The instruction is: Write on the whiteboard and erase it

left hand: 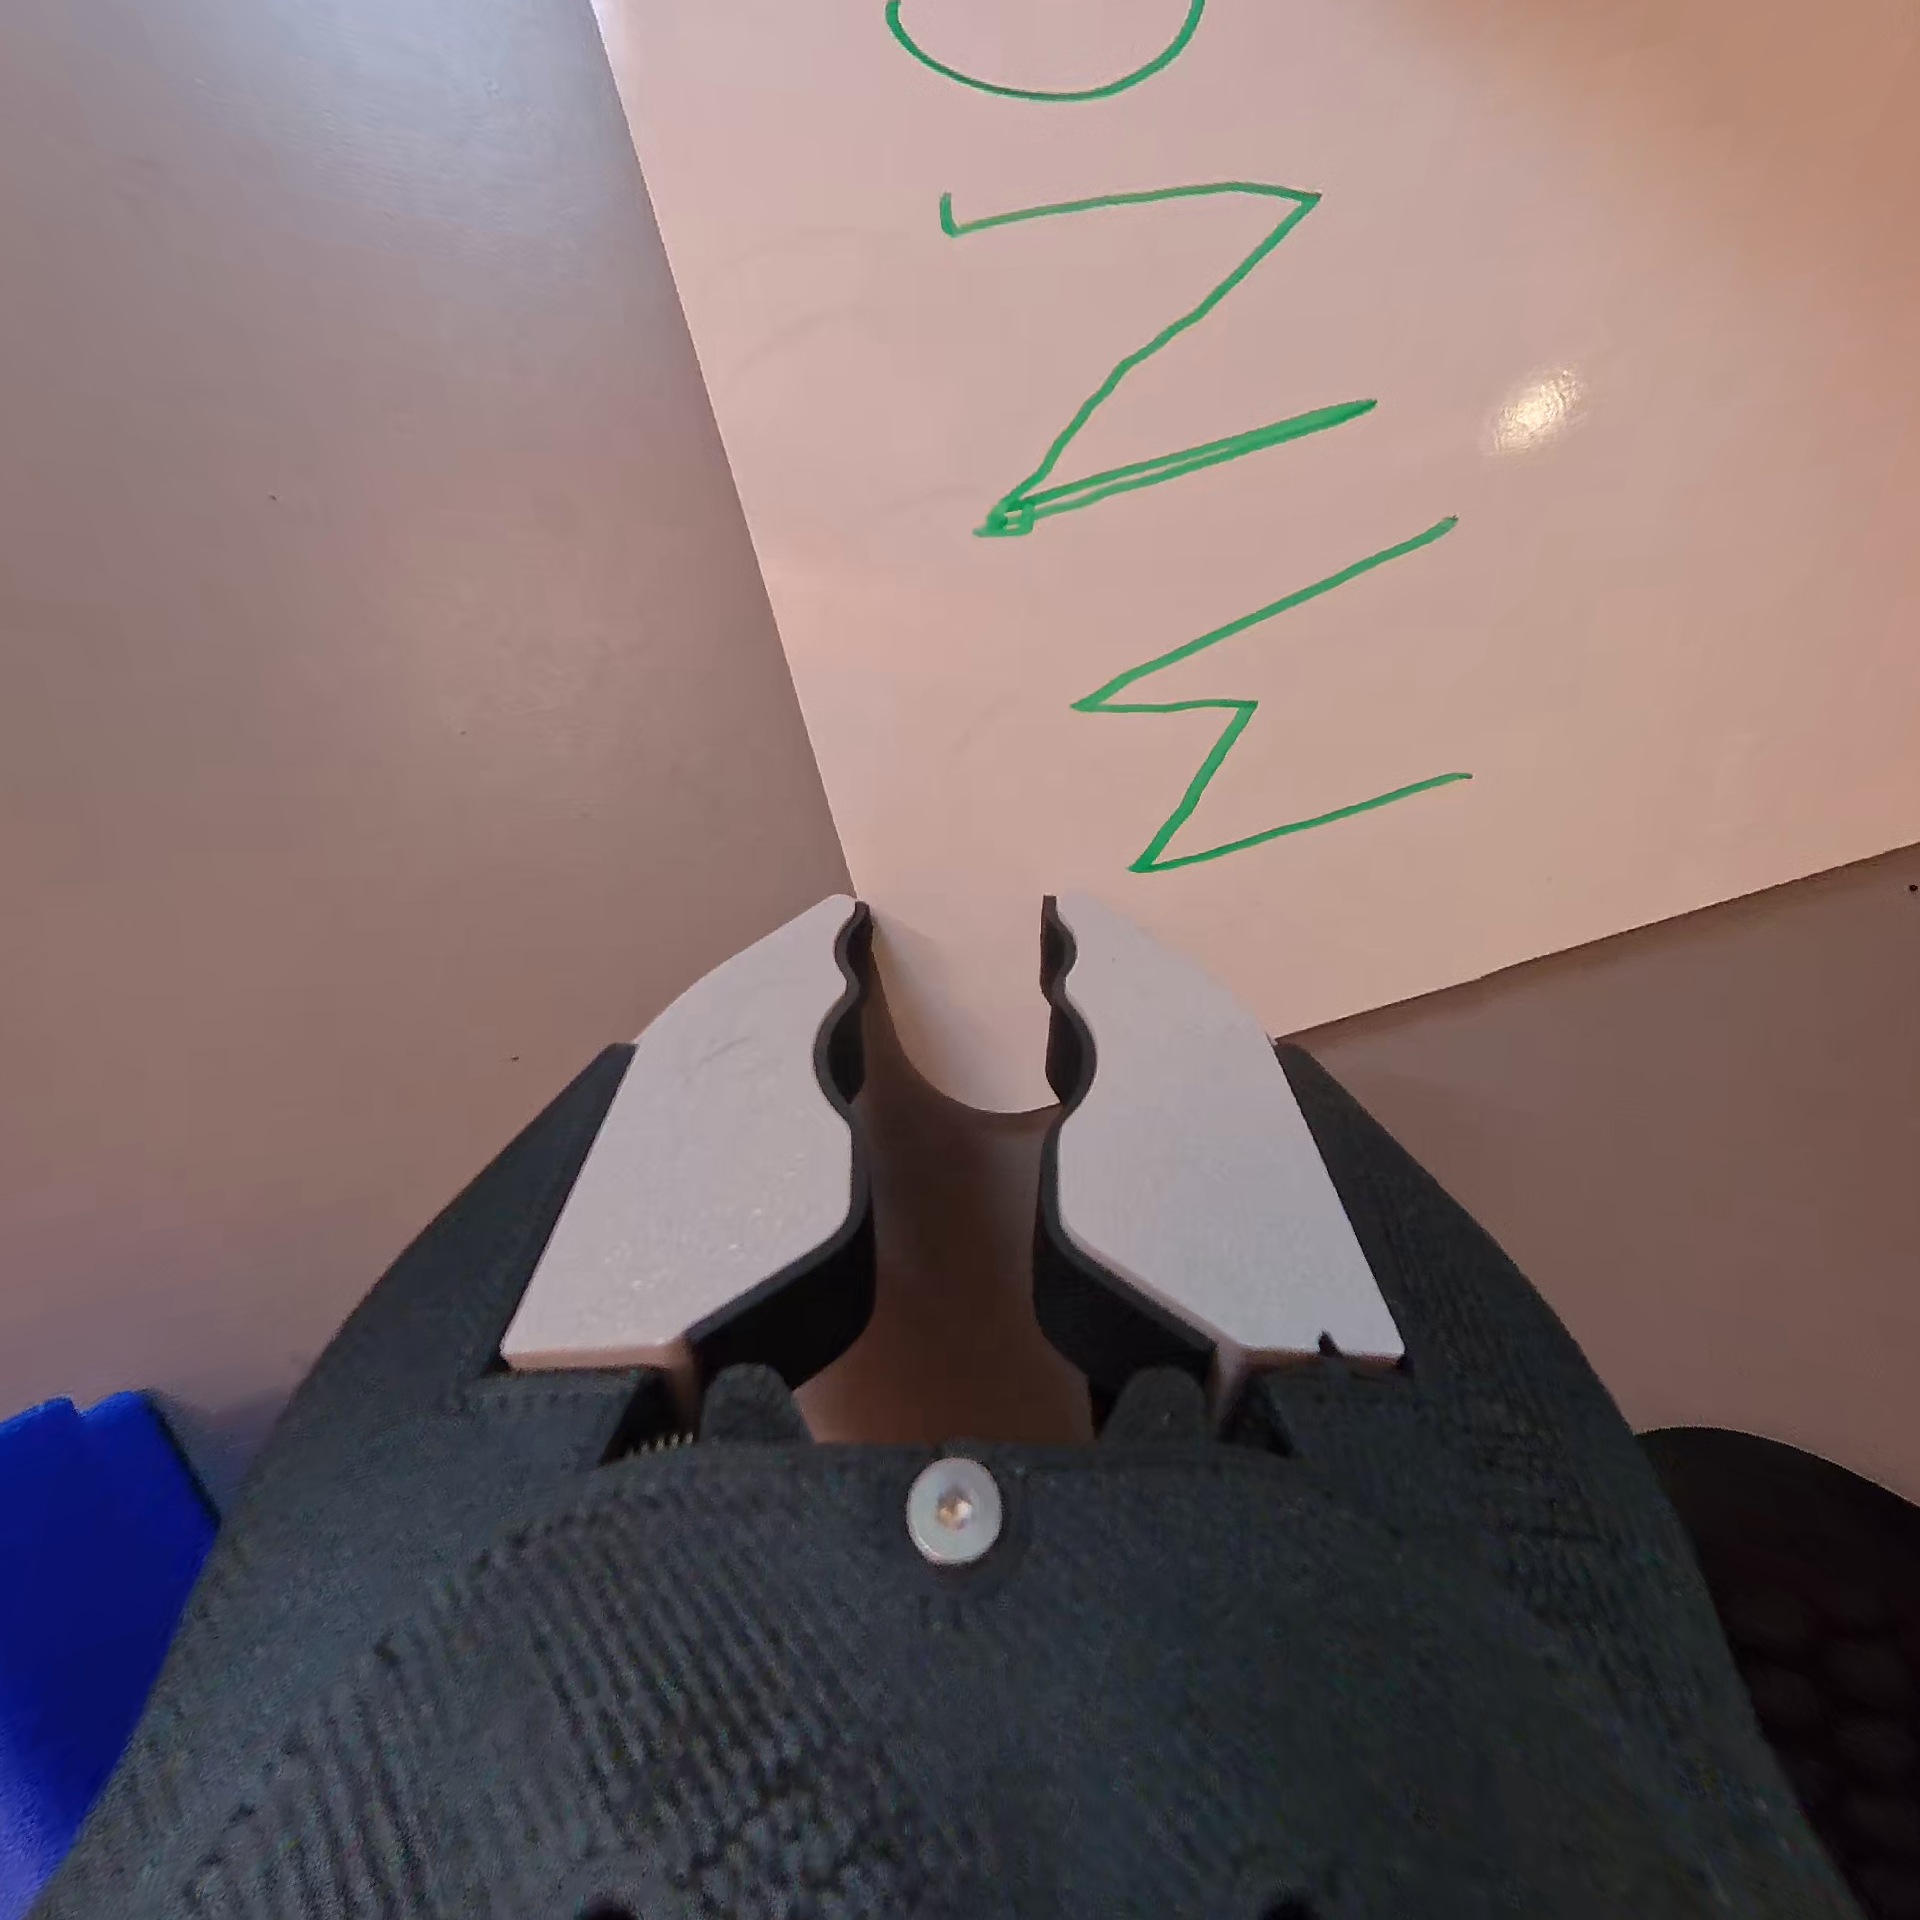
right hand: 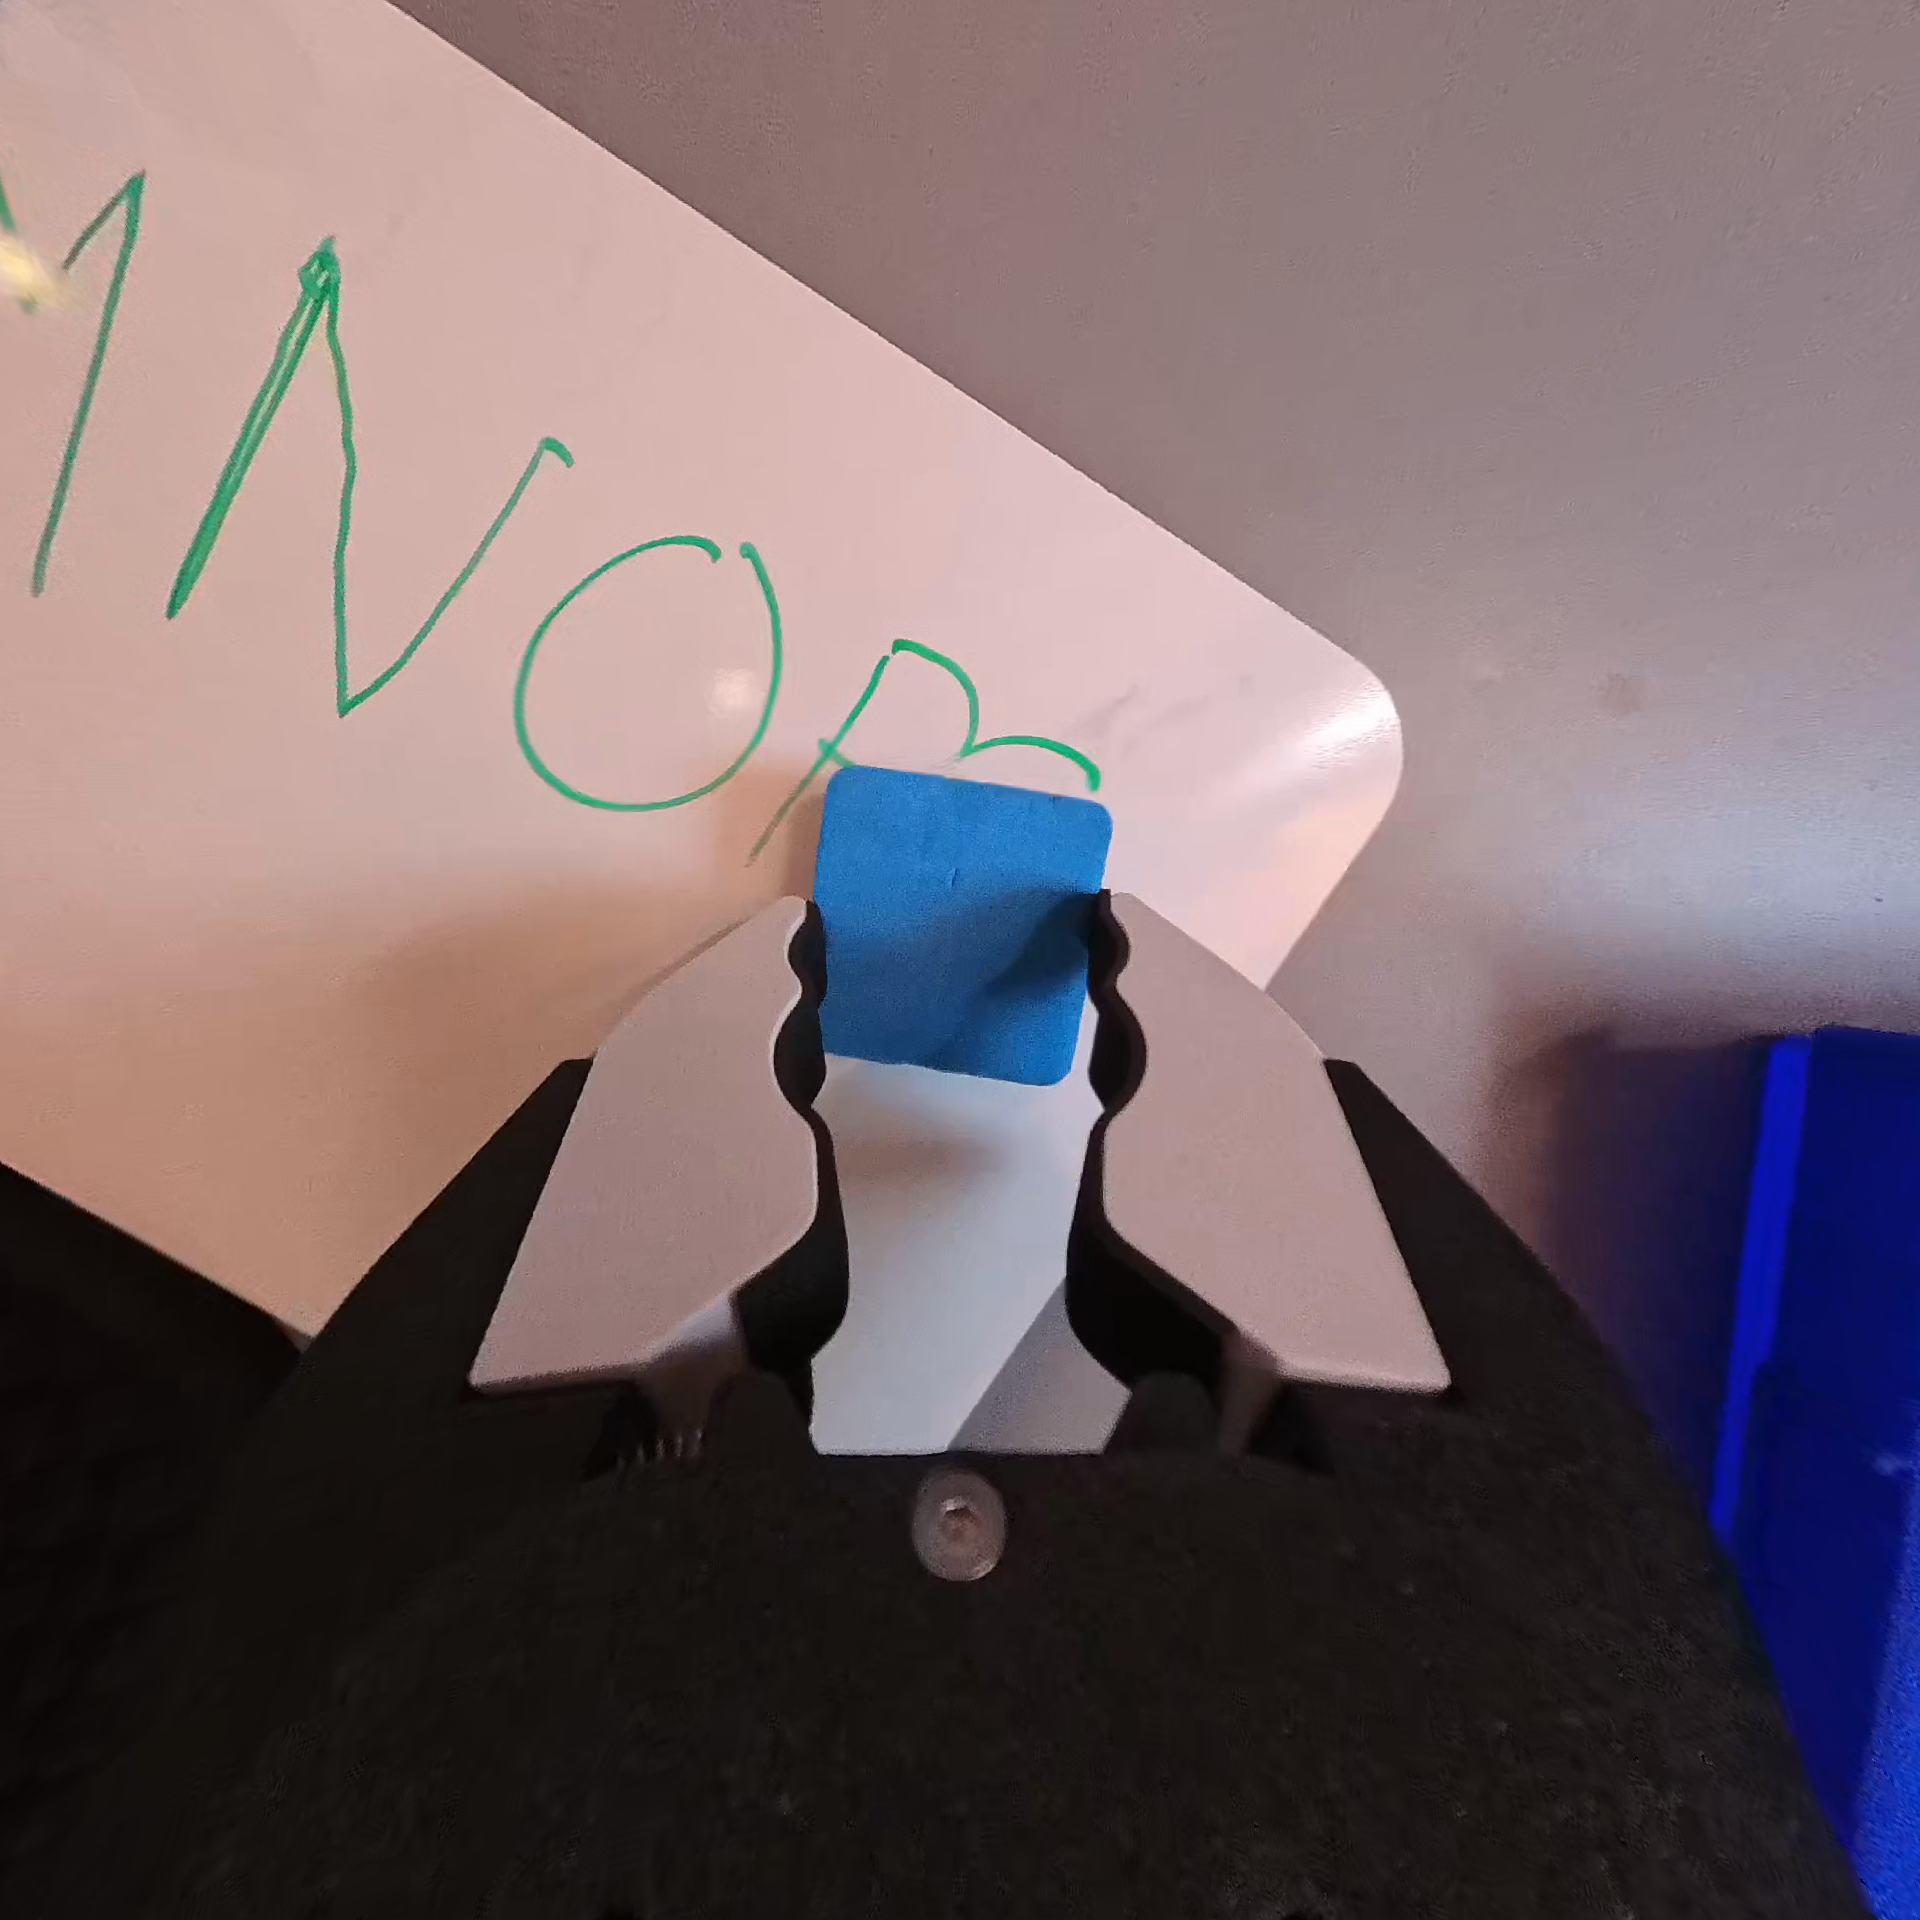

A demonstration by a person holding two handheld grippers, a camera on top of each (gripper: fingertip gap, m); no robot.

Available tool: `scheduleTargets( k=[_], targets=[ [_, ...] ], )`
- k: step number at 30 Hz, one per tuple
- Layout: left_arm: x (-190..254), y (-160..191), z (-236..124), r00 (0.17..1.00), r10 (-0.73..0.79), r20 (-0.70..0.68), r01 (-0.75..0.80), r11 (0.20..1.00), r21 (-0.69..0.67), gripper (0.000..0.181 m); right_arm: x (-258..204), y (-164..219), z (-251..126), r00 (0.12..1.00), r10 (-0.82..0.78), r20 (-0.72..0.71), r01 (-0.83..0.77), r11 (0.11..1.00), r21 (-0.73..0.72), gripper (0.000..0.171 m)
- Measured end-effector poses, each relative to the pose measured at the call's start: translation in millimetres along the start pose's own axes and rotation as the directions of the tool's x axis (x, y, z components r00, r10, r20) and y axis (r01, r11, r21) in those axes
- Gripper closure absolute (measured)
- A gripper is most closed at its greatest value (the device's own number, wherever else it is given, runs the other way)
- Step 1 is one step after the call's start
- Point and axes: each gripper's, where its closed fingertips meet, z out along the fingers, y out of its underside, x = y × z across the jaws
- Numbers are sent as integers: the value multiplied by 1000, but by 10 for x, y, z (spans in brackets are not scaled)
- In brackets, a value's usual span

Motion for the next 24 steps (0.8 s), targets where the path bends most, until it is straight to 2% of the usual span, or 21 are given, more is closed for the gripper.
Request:
scheduleTargets(
  k=[4, 8, 9, 11, 13, 15, 17, 18, 20, 22, 24],
  targets=[
    [17, -2, 4, 1000, 4, 0, -4, 1000, -5, 153, 189, -184, 95, 1000, 18, -1, -18, 1000, 22, 123],
    [44, -5, 7, 1000, 9, -13, -9, 1000, 3, 153, -357, -146, 91, 989, -129, 71, 132, 990, -43, 124],
    [46, -10, 10, 1000, 10, -11, -10, 1000, 4, 153, -320, -104, 70, 990, -120, 72, 124, 991, -58, 123],
    [49, -13, 12, 1000, 17, -5, -17, 1000, -3, 153, 73, -116, 67, 999, -49, -2, 49, 996, -70, 124],
    [53, -12, 12, 1000, 17, -1, -17, 1000, -3, 153, 224, -297, 158, 1000, 18, 2, -18, 1000, -16, 124],
    [54, -12, 12, 1000, 14, -2, -14, 1000, 0, 153, -145, -434, 233, 995, -80, 50, 81, 997, -5, 124],
    [57, -13, 12, 1000, 14, -3, -14, 1000, 1, 153, -449, -333, 189, 986, -150, 79, 153, 988, -36, 124],
    [57, -13, 13, 1000, 15, -2, -15, 1000, 0, 153, -397, -227, 137, 990, -120, 77, 125, 991, -57, 124],
    [58, -13, 12, 1000, 18, 0, -18, 1000, -2, 153, 48, -69, 51, 1000, 1, 0, -1, 997, -79, 124],
    [63, -12, 11, 1000, 21, 3, -21, 1000, -5, 153, 294, -163, 95, 997, 76, -24, -77, 996, -40, 124],
    [65, -12, 11, 1000, 21, 7, -21, 1000, -7, 153, -16, -386, 212, 1000, -3, 26, 4, 1000, -15, 124]
  ],
)
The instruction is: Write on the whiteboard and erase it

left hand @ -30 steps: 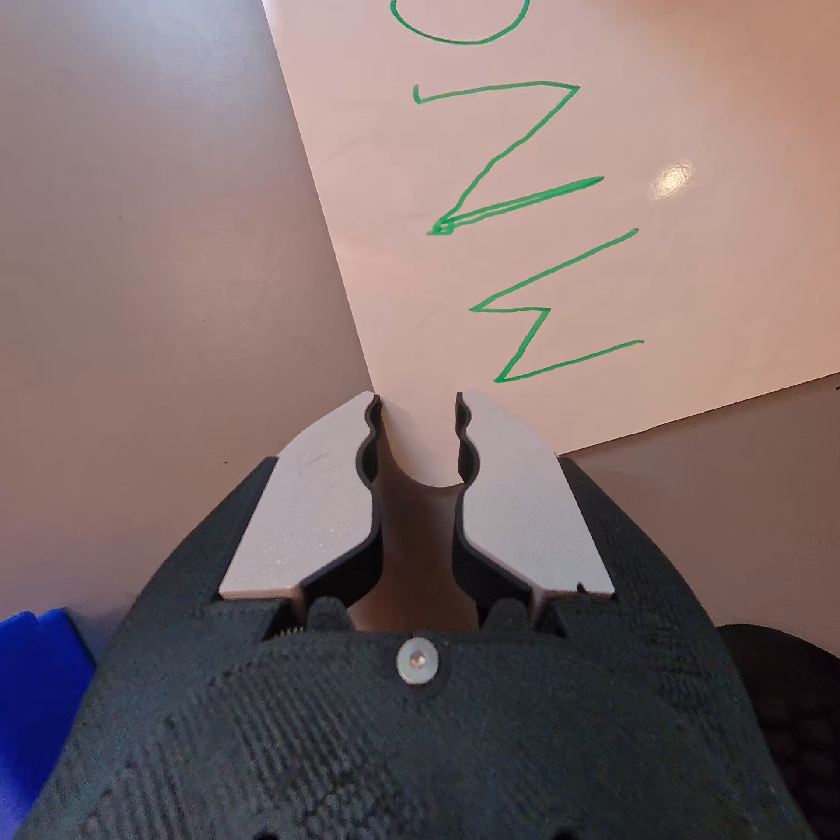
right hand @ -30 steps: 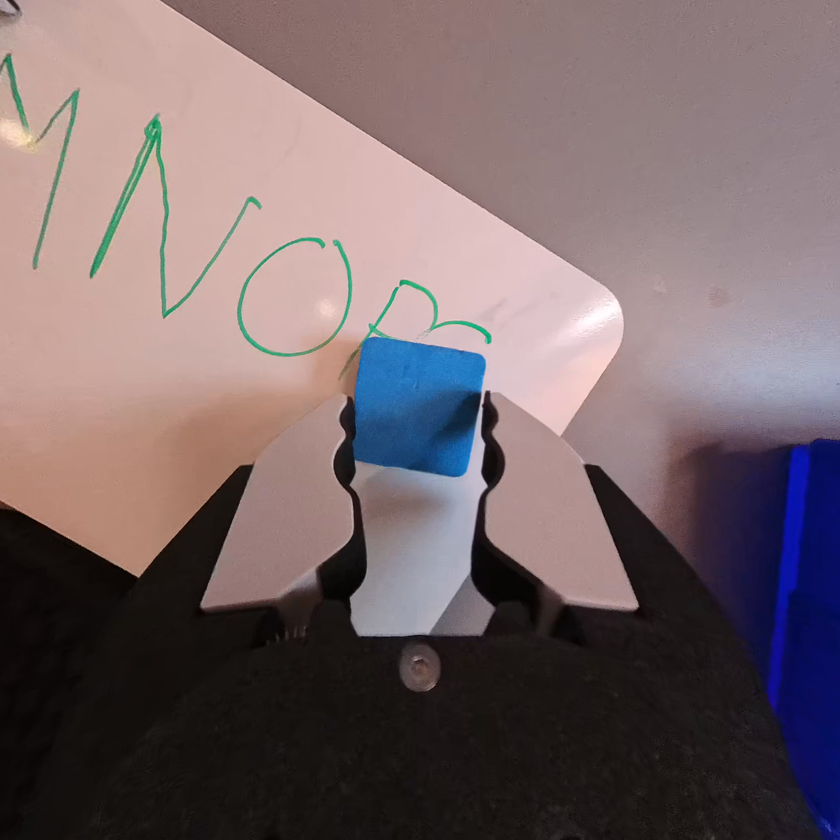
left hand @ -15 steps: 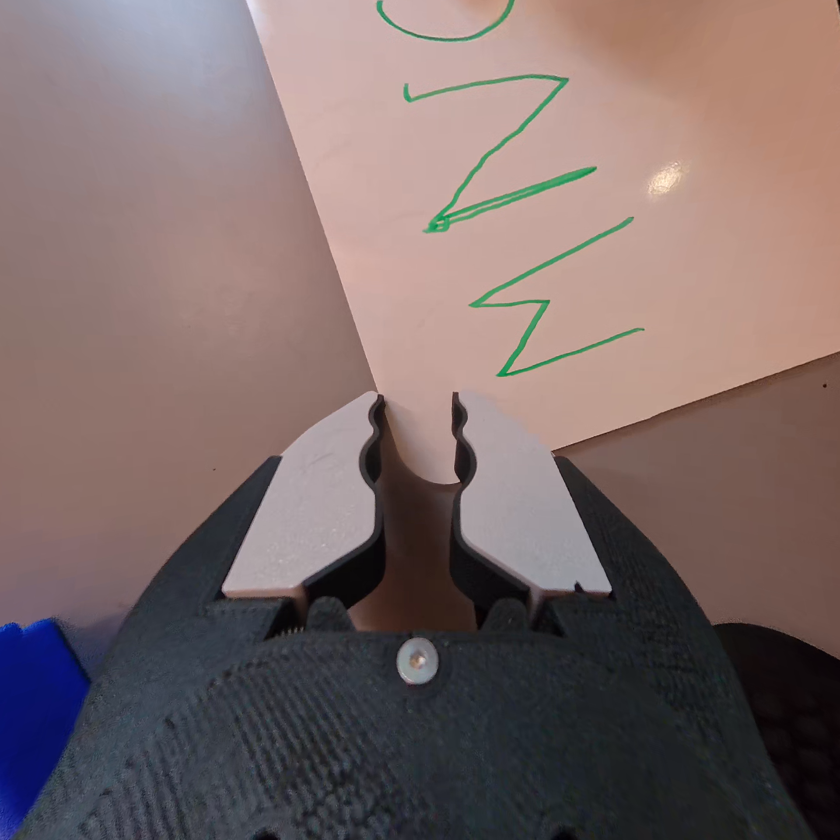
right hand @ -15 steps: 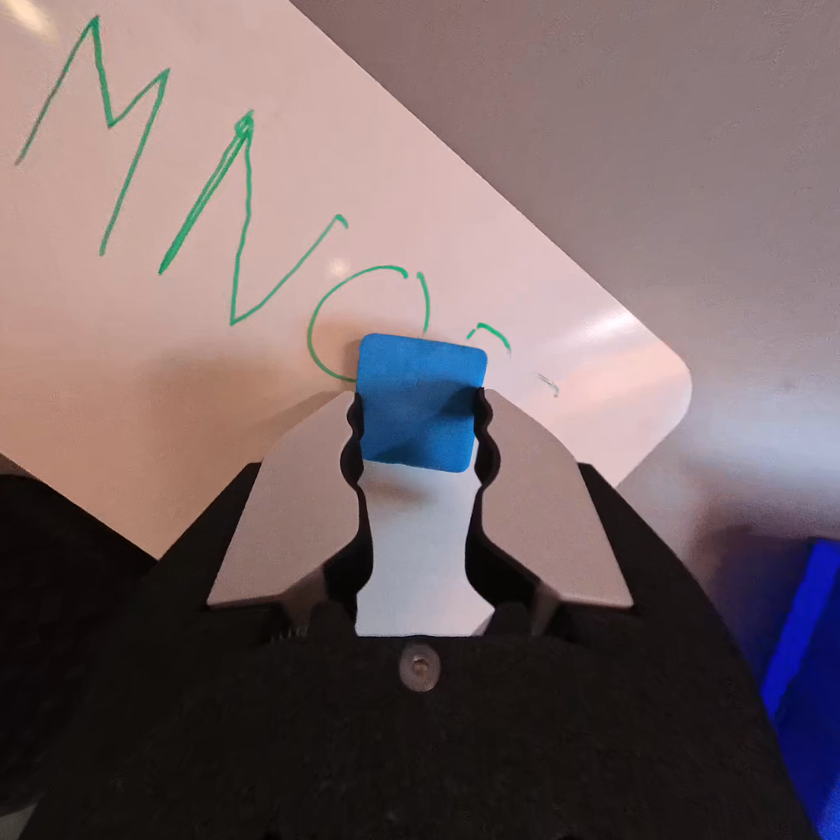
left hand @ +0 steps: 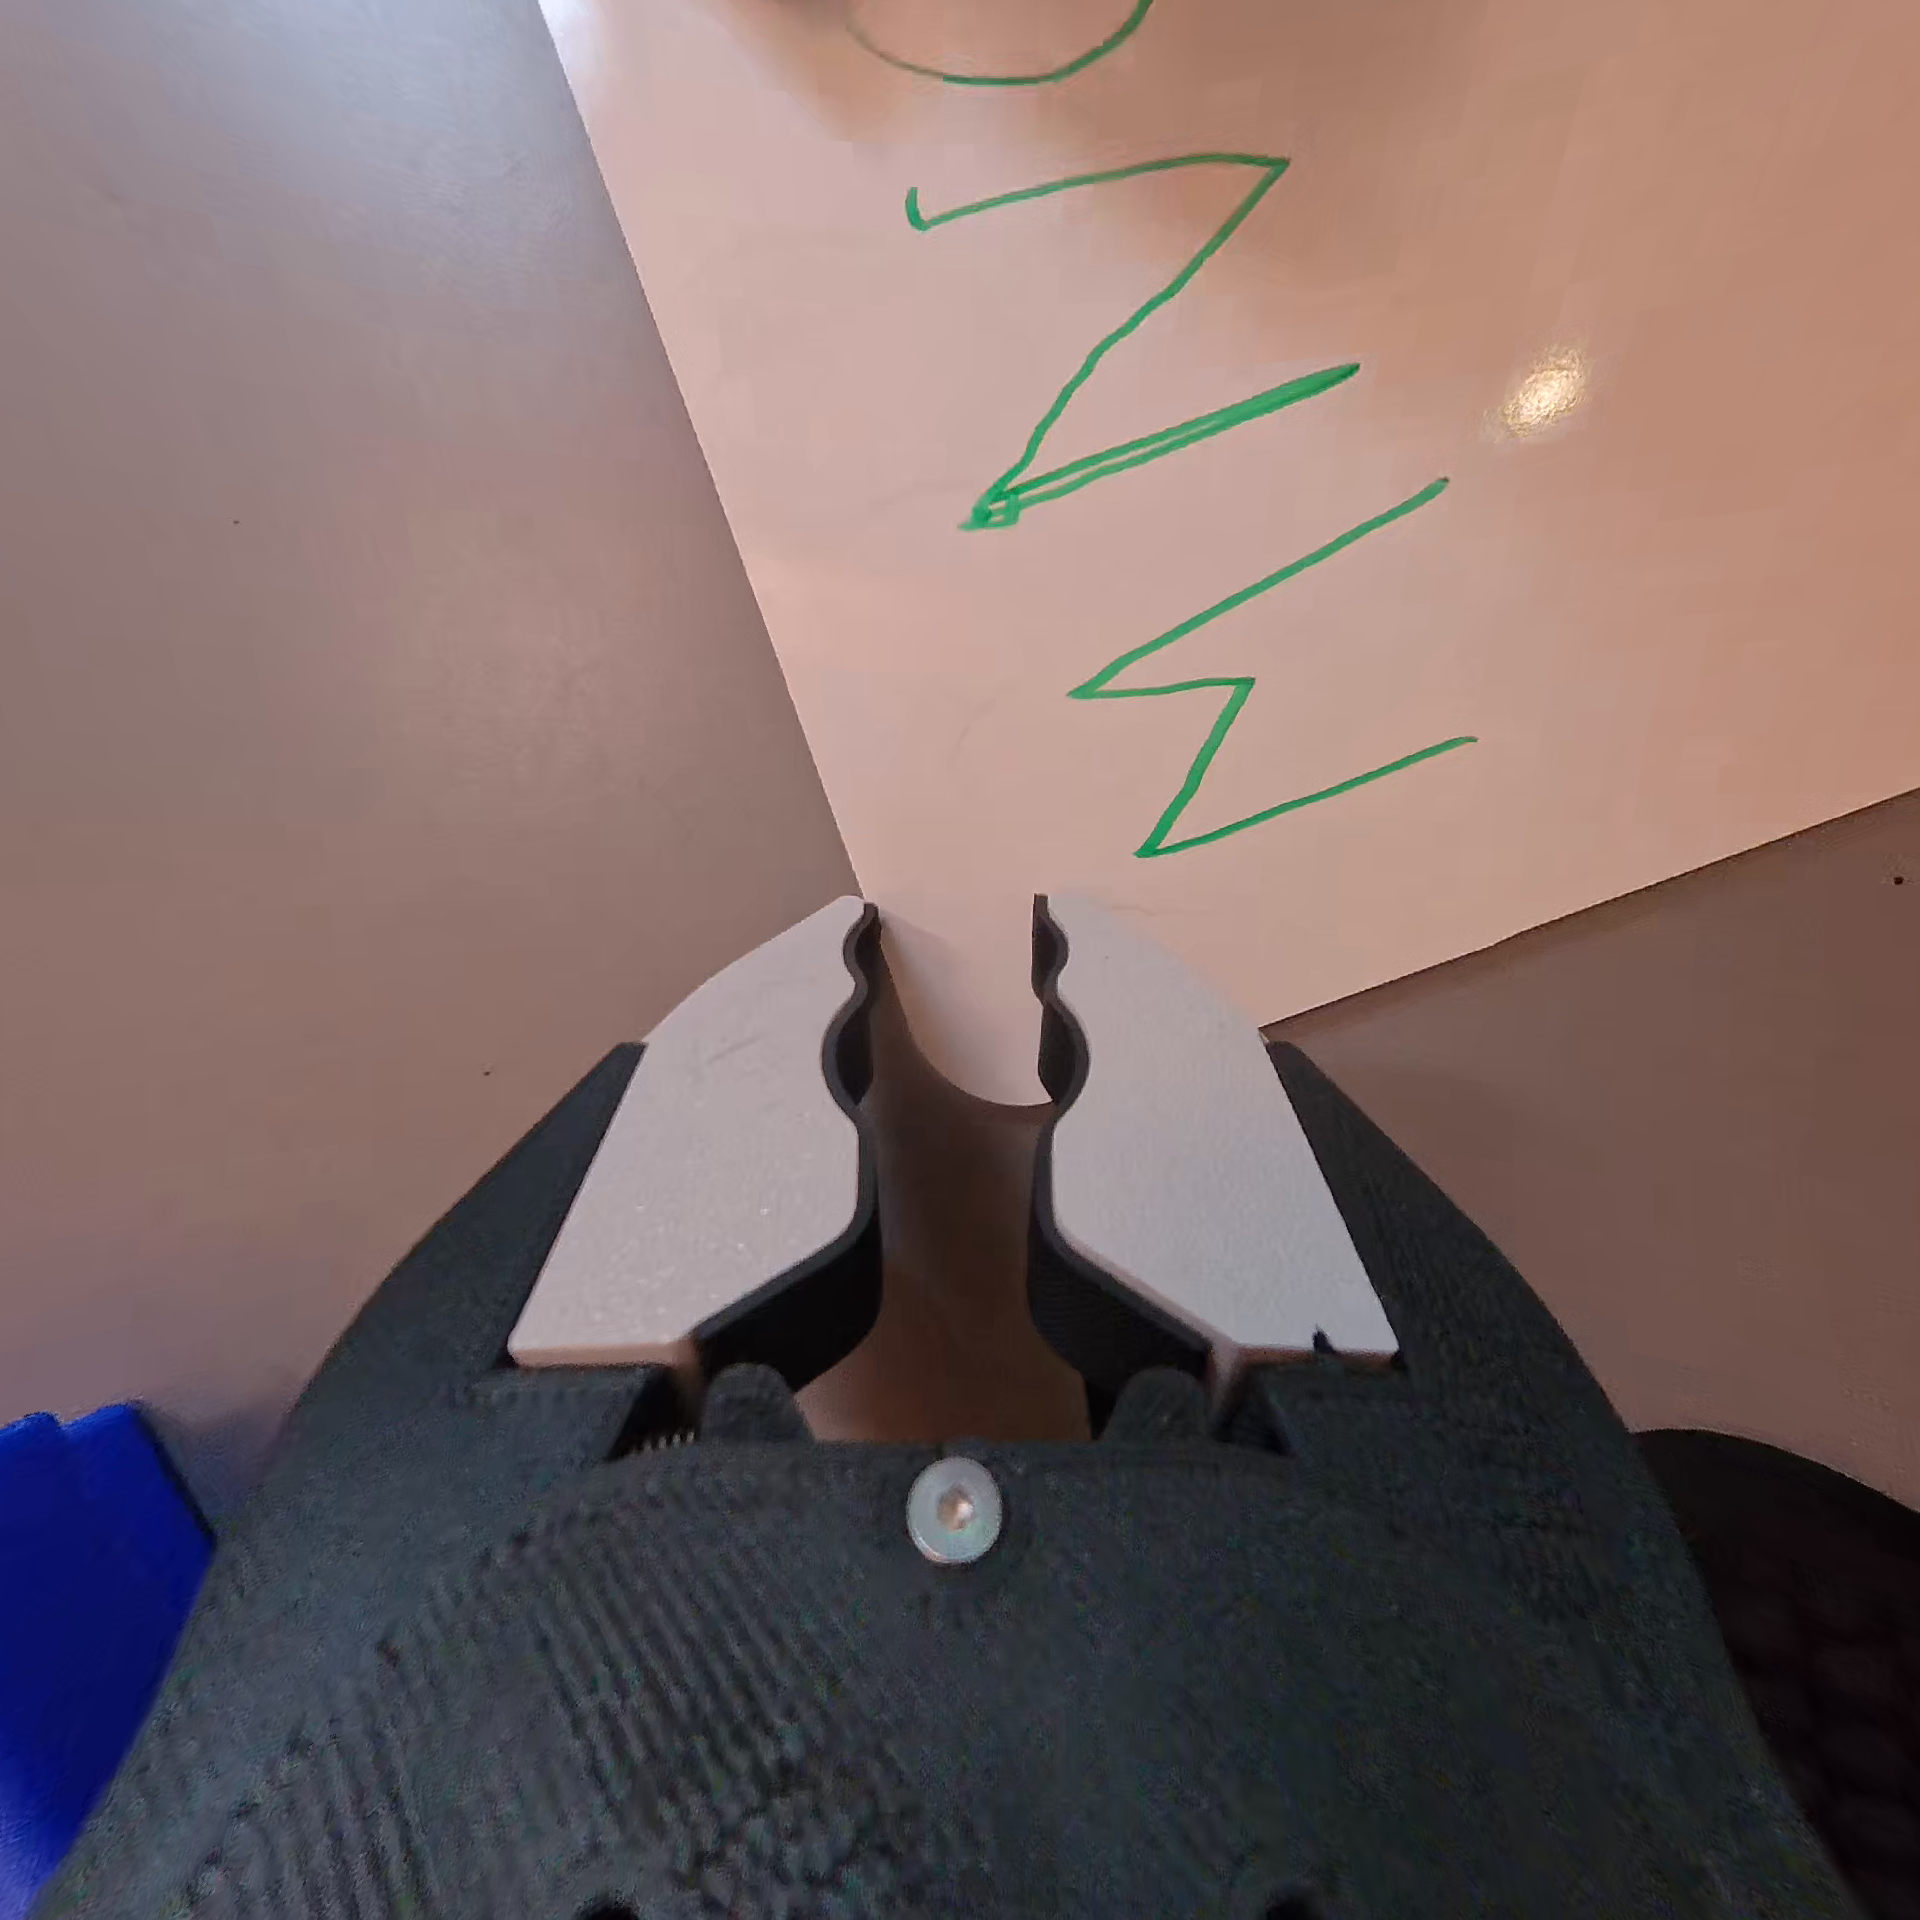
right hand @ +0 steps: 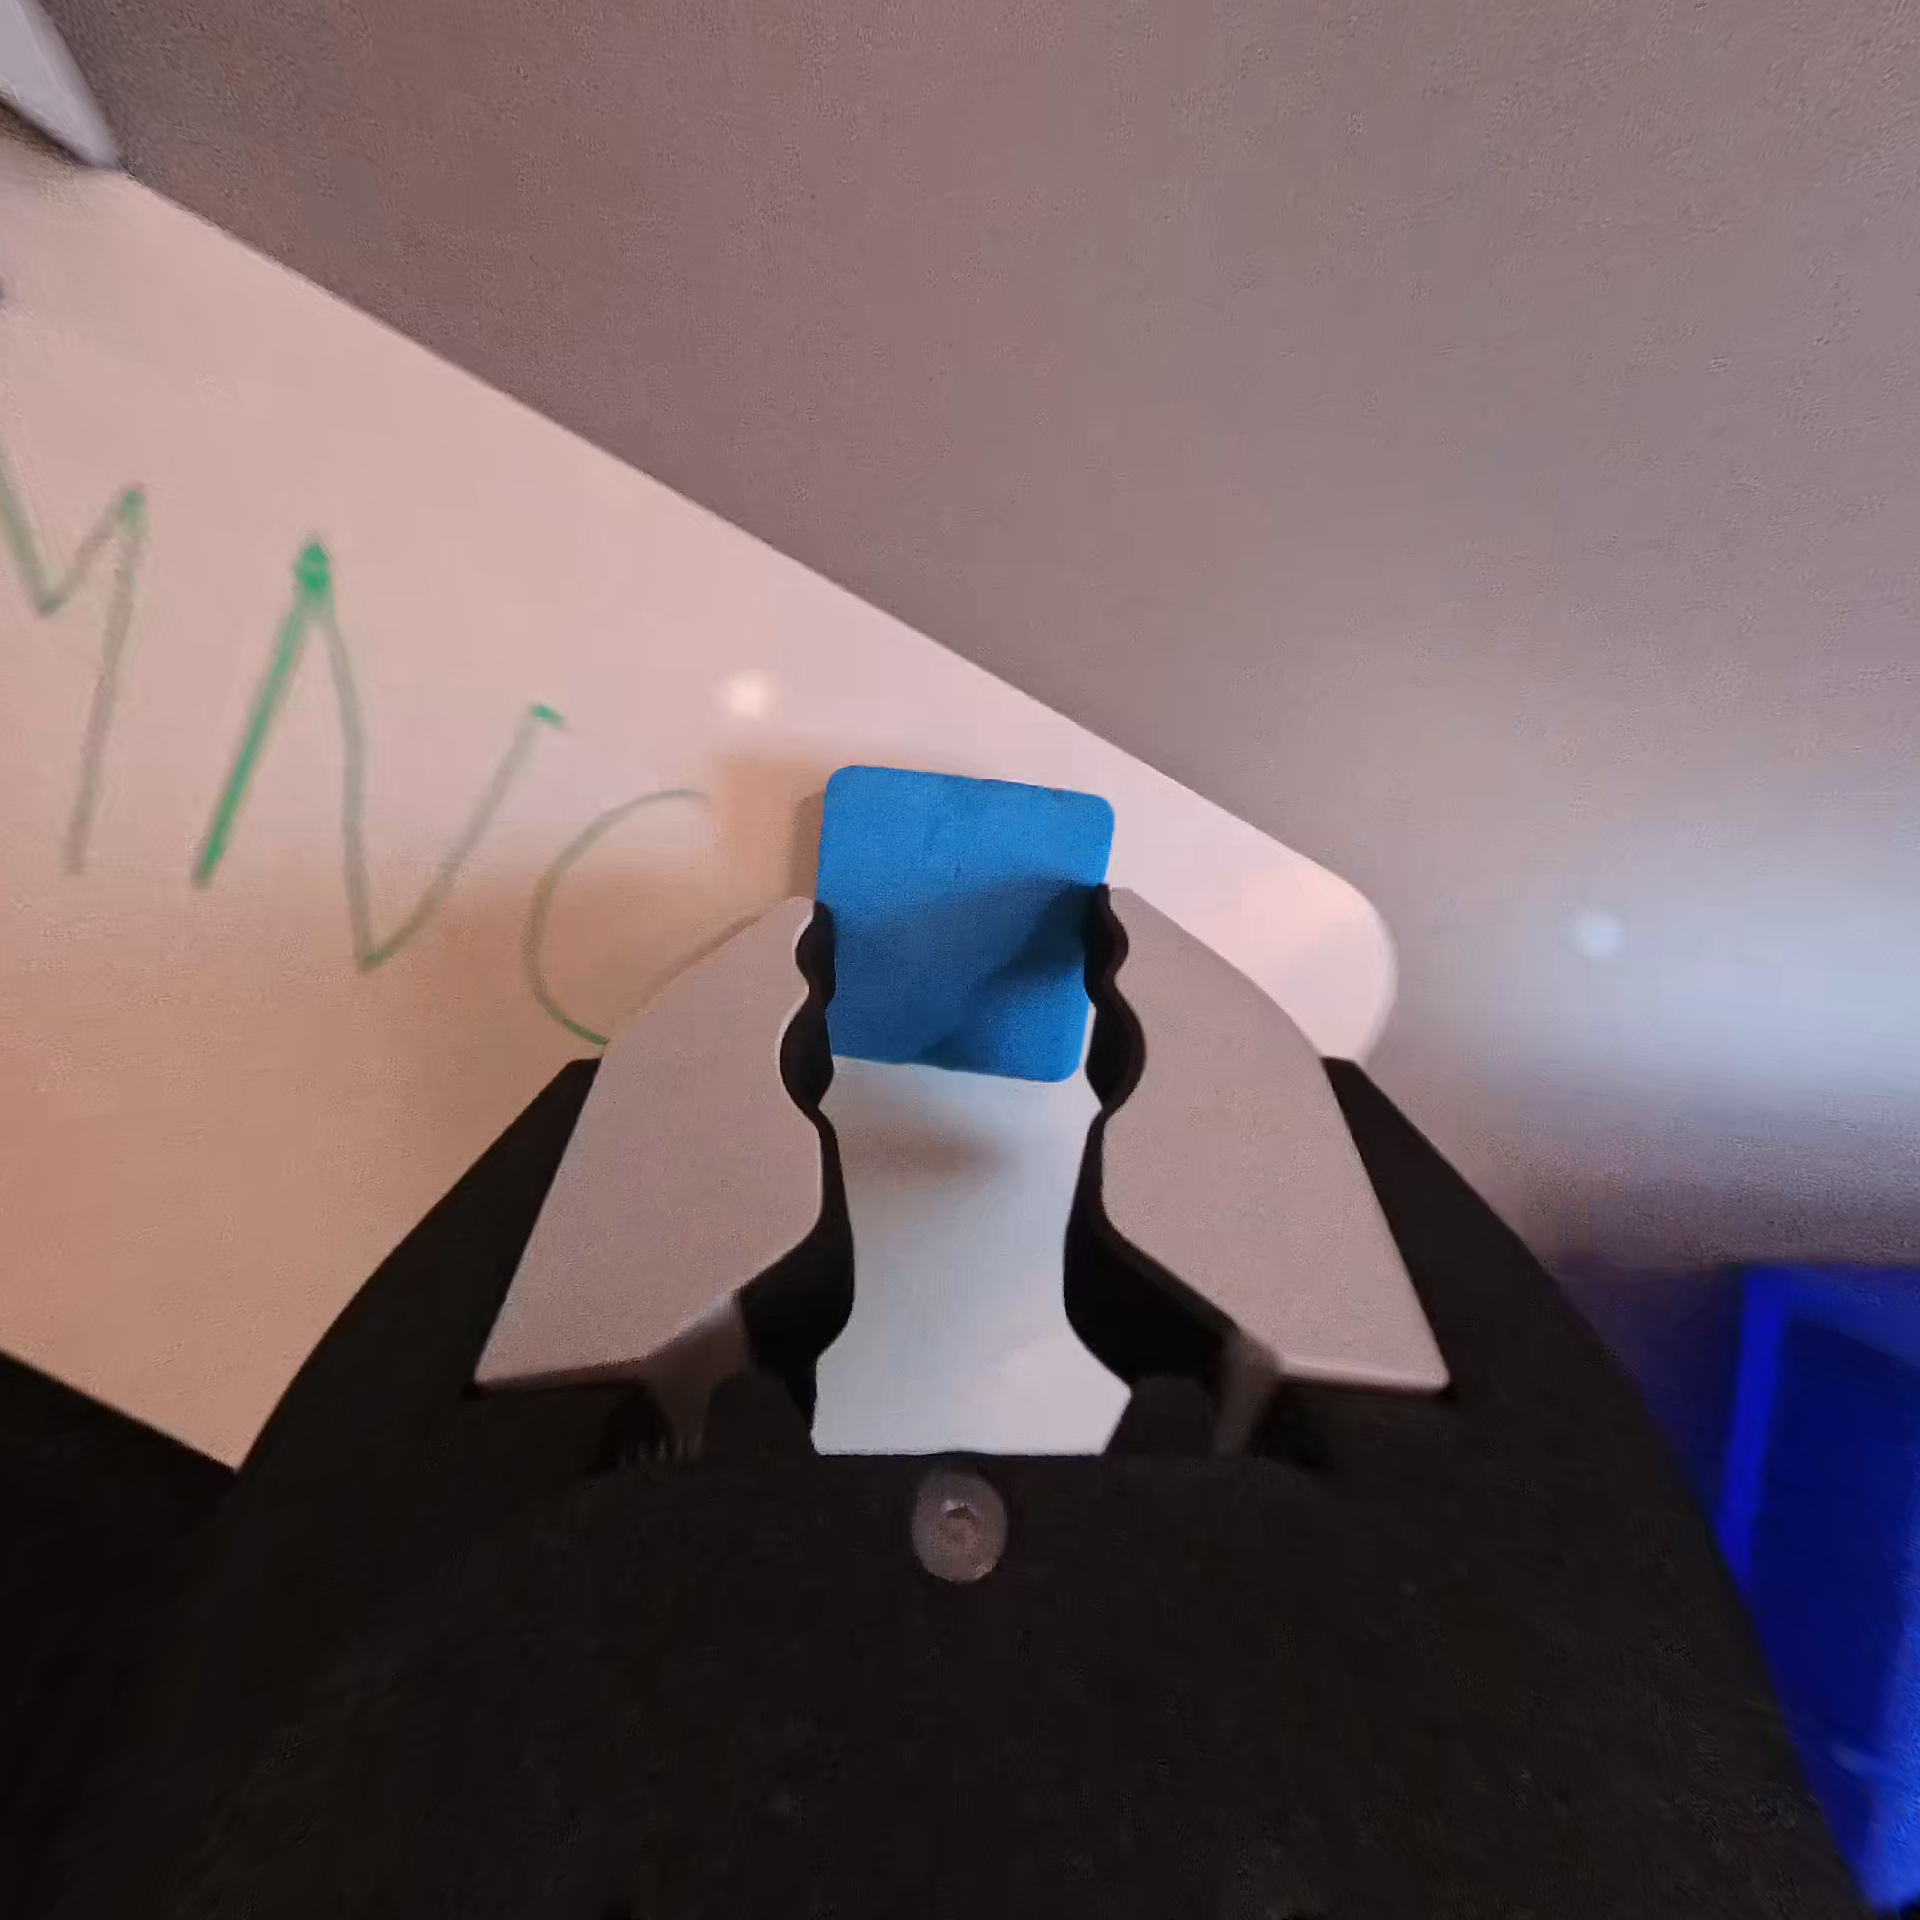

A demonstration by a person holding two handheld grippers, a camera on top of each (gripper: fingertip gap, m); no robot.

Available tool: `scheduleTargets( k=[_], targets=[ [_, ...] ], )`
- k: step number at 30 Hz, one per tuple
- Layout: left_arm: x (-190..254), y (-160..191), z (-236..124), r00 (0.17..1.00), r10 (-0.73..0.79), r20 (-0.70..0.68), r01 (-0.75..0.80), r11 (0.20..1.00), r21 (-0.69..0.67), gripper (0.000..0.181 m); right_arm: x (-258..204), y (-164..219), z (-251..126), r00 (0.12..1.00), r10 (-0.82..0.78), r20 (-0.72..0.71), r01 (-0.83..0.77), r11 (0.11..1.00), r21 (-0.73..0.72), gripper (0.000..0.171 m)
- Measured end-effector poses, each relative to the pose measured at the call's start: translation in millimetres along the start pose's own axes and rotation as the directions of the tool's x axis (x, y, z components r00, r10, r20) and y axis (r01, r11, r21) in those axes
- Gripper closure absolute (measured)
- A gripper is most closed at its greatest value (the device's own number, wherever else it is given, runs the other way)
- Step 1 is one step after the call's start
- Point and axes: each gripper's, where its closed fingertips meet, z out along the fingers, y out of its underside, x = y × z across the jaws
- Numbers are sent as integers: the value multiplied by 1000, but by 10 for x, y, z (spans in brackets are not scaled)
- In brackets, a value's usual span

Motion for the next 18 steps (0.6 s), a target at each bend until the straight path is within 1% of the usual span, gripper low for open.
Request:
scheduleTargets(
  k=[1, 2, 3, 4, 5, 6, 7, 8, 9, 11, 12, 13, 14, 15, 16, 17, 18],
  targets=[
    [0, -1, -1, 1000, -1, 0, 1, 1000, 0, 153, -293, -41, 32, 997, -69, 45, 69, 998, -7, 124],
    [1, 0, -1, 1000, -1, 1, 1, 1000, -1, 153, -565, -5, 25, 988, -134, 76, 137, 990, -27, 124],
    [2, -1, 0, 1000, 0, 1, 0, 1000, -1, 153, -752, 85, -9, 979, -182, 90, 186, 982, -44, 123],
    [5, -4, 1, 1000, 0, 0, 0, 1000, 1, 153, -794, 186, -56, 978, -191, 86, 196, 979, -51, 123],
    [5, -7, 3, 1000, 0, 1, 0, 1000, 2, 153, -698, 272, -101, 985, -151, 78, 156, 986, -57, 123],
    [10, -11, 4, 1000, 2, 1, -2, 1000, 2, 153, -482, 314, -131, 995, -92, 42, 94, 994, -62, 124],
    [15, -13, 6, 1000, 4, 3, -4, 1000, 1, 153, -266, 287, -126, 999, -40, 9, 41, 998, -49, 124],
    [16, -9, 4, 1000, 5, 6, -5, 1000, -4, 154, -165, 189, -84, 1000, -6, 5, 6, 1000, -25, 124],
    [20, -5, 1, 1000, 4, 6, -4, 1000, -5, 154, -198, 52, -17, 1000, -24, 1, 24, 1000, -5, 124],
    [20, -5, 0, 1000, 2, 6, -2, 1000, 0, 154, -717, -174, 113, 987, -136, 88, 134, 990, 37, 123],
    [20, -3, 0, 1000, 2, 4, -2, 1000, 1, 154, -979, -162, 118, 973, -200, 116, 197, 980, 30, 123],
    [31, -7, 2, 1000, 5, -2, -5, 1000, 3, 155, -1129, -87, 88, 962, -242, 129, 242, 970, 17, 123],
    [42, -20, 9, 1000, 7, -6, -7, 1000, 11, 155, -1129, 2, 45, 963, -234, 135, 236, 972, 4, 123],
    [43, -23, 10, 1000, 9, -4, -9, 1000, 8, 155, -974, 68, 6, 976, -182, 119, 185, 983, -15, 123],
    [45, -23, 10, 1000, 12, 0, -12, 1000, 5, 155, -694, 84, -14, 990, -125, 60, 127, 991, -36, 123],
    [44, -24, 10, 1000, 13, 3, -13, 1000, 4, 155, -461, 29, 4, 997, -67, 28, 68, 997, -28, 123],
    [46, -21, 9, 1000, 13, 5, -13, 1000, 2, 155, -374, -94, 60, 999, -26, 32, 26, 1000, 4, 123]
  ],
)
